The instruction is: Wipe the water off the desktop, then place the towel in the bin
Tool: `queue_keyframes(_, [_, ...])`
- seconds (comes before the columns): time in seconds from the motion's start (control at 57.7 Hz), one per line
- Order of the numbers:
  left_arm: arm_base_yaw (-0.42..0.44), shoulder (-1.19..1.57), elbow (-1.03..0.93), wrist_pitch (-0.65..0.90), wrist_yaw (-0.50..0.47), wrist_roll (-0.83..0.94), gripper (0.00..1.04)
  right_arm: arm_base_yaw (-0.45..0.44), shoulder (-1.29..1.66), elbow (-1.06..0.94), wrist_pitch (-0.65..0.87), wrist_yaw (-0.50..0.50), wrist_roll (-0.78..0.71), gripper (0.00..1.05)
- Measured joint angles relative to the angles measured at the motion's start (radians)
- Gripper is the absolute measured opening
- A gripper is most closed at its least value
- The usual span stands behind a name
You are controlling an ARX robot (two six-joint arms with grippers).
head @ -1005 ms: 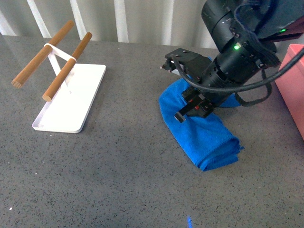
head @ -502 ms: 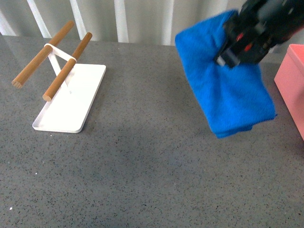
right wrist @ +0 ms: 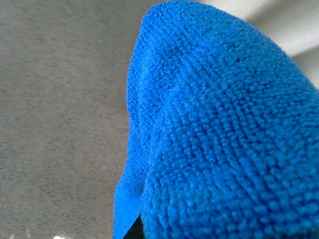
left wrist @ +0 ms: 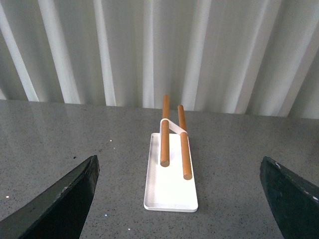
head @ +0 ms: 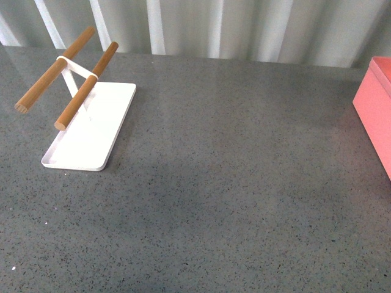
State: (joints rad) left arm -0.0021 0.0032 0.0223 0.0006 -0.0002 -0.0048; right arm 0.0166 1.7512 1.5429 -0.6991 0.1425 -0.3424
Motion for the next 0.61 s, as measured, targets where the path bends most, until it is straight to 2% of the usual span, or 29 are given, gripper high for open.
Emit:
queue_keyframes(0.069, [0.0,0.0,0.0,0.0,0.0,0.0,0.98,-0.053,0.014,-0.001,-0.012,0.029,0.027,0.04])
queue_keyframes(0.277, [0.0,0.0,0.0,0.0,0.0,0.0,0.98,-0.143,0.068,-0.028,0.0,0.02,0.114,0.04])
queue_keyframes(0.606, [0.0,0.0,0.0,0.0,0.0,0.0,0.98,-0.163,0.151,-0.029,0.04,0.007,0.19,0.04])
